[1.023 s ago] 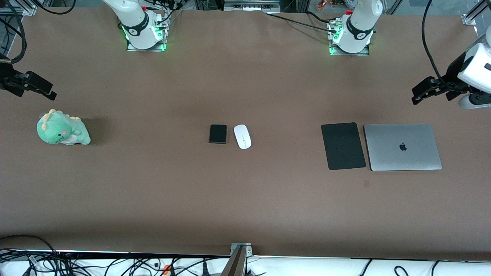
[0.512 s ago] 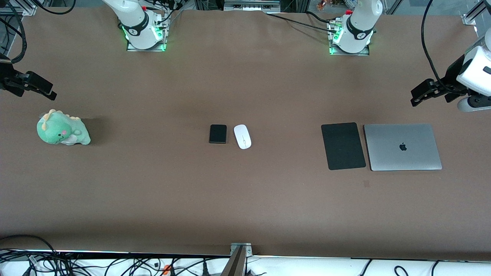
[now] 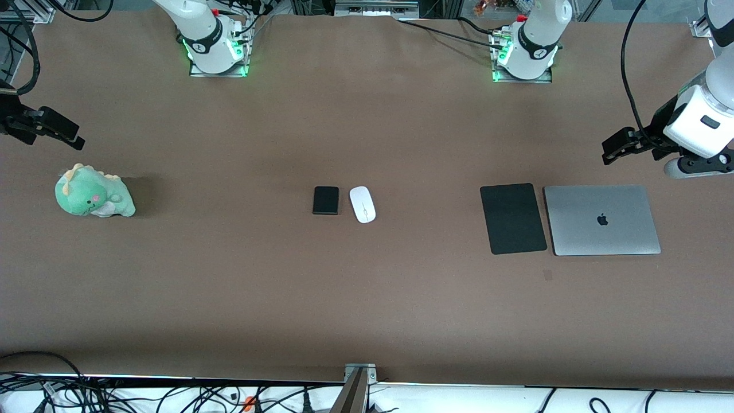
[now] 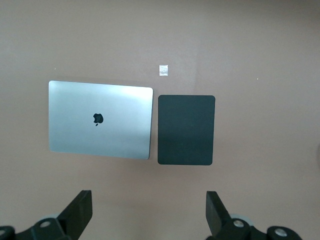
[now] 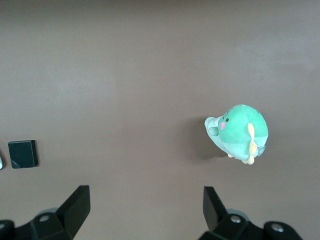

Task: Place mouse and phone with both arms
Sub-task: 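Move the left gripper toward the white mouse while the right gripper swings inward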

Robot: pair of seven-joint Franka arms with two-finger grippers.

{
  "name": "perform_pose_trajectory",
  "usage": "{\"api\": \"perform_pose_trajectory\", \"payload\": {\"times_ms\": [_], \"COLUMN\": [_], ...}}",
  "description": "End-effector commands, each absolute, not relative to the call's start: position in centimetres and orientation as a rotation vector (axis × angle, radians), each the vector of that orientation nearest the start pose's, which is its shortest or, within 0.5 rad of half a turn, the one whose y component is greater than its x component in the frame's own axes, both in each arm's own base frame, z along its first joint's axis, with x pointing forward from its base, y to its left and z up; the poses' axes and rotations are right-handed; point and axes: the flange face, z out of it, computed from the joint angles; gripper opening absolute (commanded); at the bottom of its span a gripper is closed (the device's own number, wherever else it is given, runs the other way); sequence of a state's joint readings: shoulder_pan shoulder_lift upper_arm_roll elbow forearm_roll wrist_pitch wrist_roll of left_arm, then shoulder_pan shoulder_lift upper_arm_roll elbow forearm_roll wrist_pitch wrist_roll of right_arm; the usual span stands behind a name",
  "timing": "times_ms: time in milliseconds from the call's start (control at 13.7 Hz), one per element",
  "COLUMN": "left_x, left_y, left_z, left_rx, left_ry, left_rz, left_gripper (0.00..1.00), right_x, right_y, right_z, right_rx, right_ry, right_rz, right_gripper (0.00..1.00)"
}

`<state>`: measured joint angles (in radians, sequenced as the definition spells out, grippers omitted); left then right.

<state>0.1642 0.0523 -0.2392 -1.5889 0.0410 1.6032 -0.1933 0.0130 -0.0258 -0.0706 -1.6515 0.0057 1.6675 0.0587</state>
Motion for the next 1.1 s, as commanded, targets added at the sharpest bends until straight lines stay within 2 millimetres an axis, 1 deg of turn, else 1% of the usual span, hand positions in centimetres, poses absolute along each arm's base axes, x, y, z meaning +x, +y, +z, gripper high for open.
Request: {"api": "perform_pose_trajectory", "payload": {"times_ms": [0, 365, 731, 804, 950, 1023], "left_x": [57.2, 57.2, 57.1, 57.0, 56.7, 56.6], "left_y": [-3.3, -3.1, -3.1, -3.2, -4.0, -4.8], "left_z": [59.7, 60.0, 59.9, 59.8, 59.3, 59.0], "left_rx": [-3.104, -3.104, -3.103, -3.102, -3.100, -3.097], "left_ry": [-0.151, -0.161, -0.161, -0.156, -0.133, -0.111], "left_rz": [0.065, 0.054, 0.070, 0.079, 0.126, 0.140], "left_gripper": [1.00, 1.00, 1.00, 1.00, 1.00, 1.00], "right_x": [55.0, 55.0, 55.0, 55.0, 55.3, 55.5], "right_y": [-3.2, -3.2, -3.0, -3.0, -1.4, -1.1], "right_z": [61.3, 61.3, 61.0, 60.5, 59.5, 58.7], "right_rx": [-3.121, -3.121, -3.121, -3.122, -3.127, -3.127], "right_ry": [0.162, 0.162, 0.157, 0.150, 0.107, 0.098], "right_rz": [-0.072, -0.072, -0.058, -0.036, 0.019, 0.050], "right_gripper": [1.00, 1.00, 1.00, 1.00, 1.00, 1.00]}}
